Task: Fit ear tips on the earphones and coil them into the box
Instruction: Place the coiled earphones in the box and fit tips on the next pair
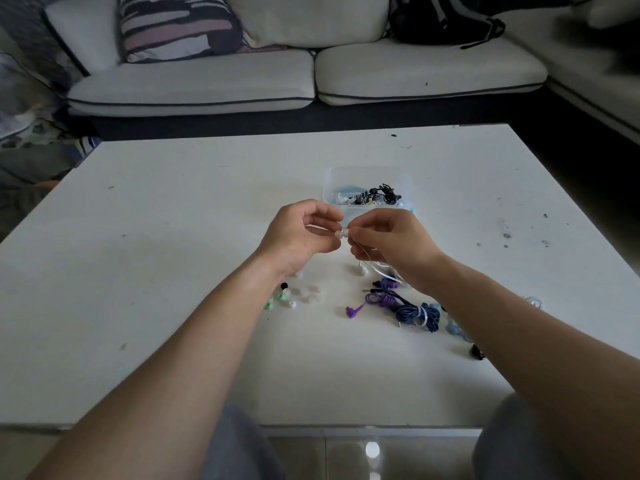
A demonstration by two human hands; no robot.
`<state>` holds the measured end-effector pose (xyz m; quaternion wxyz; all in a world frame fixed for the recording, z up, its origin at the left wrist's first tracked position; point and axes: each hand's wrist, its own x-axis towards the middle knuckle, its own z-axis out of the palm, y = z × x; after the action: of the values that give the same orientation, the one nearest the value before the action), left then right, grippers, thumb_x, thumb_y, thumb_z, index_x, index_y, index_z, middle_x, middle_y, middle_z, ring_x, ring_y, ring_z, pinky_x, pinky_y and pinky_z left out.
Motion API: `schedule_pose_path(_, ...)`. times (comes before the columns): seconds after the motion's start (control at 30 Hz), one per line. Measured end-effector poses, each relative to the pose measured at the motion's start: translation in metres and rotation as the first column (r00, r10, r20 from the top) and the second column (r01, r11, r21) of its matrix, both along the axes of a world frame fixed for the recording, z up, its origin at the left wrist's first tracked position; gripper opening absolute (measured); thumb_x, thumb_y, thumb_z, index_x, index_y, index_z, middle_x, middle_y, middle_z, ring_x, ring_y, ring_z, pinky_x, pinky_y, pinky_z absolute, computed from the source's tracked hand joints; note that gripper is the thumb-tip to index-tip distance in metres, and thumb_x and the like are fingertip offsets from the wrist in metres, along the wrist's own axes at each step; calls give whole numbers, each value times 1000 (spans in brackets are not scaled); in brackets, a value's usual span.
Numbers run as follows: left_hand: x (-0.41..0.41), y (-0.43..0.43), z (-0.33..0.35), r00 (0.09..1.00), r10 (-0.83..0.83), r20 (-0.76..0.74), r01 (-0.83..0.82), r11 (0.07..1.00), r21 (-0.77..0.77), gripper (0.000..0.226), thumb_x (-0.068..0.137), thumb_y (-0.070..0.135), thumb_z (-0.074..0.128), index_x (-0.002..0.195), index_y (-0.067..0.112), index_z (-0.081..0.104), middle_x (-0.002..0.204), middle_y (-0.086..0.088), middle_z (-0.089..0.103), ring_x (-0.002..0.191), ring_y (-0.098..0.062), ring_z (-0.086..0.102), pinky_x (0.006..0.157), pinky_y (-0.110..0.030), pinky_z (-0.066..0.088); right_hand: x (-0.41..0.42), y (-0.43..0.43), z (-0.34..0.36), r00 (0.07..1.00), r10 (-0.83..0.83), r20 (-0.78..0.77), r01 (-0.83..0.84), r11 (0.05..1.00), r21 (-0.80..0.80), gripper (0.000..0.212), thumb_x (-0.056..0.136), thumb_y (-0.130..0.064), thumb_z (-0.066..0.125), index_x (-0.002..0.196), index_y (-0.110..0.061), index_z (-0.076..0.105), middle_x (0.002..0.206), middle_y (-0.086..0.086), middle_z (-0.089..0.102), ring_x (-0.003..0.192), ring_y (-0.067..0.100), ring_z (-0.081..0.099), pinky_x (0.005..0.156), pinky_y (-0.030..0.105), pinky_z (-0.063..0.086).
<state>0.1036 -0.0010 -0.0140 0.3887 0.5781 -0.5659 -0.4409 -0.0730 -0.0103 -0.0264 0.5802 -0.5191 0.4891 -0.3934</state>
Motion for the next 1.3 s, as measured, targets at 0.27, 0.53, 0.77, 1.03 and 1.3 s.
schedule_pose_path(0.27, 3, -3, -3, 994, -25, -104, 27, 999, 18, 28, 81, -9, 71, 99, 11, 70, 95, -11, 75, 82, -7, 71, 72, -16, 52, -2, -2, -3, 1000, -12, 0, 12, 1000, 0, 5, 89, -3, 71, 91, 1, 70, 78, 15, 65, 66, 21, 64, 70, 28, 57)
schedule_pose_path(0.53, 9, -6, -3, 963, -35, -266, 63, 994, 95, 23, 82, 0, 75, 102, 8, 68, 95, -13, 75, 84, -20, 71, 77, -26, 55, -6, -3, -2, 994, 44, 97, -52, 995, 80, 5, 93, -3, 65, 94, 0, 69, 82, 13, 66, 71, 22, 64, 75, 32, 56)
schedule_pose_path(0.77, 8, -4, -2, 922, -35, -386, 94, 987, 133, 34, 72, 2, 77, 104, 5, 66, 93, -12, 72, 80, -21, 72, 73, -24, 56, -8, -3, 0, 987, 70, 147, -87, 990, 113, 10, 94, -3, 63, 101, 3, 67, 78, 10, 67, 69, 19, 65, 76, 31, 59)
schedule_pose_path(1.03, 6, -5, -3, 903, -23, -430, 95, 985, 147, 28, 77, -5, 73, 103, 5, 65, 90, -11, 71, 77, -20, 72, 71, -22, 57, -10, -3, 0, 985, 83, 151, -98, 991, 95, 5, 94, -3, 63, 95, -1, 68, 79, 10, 67, 69, 18, 65, 76, 31, 58)
schedule_pose_path(1.3, 7, -7, -5, 891, -6, -453, 84, 985, 153, 26, 80, -8, 71, 101, 6, 65, 88, -10, 70, 77, -20, 72, 70, -22, 56, -9, -3, 1, 985, 76, 157, -91, 992, 88, 6, 94, -2, 62, 92, -2, 68, 78, 10, 67, 68, 18, 64, 75, 31, 58)
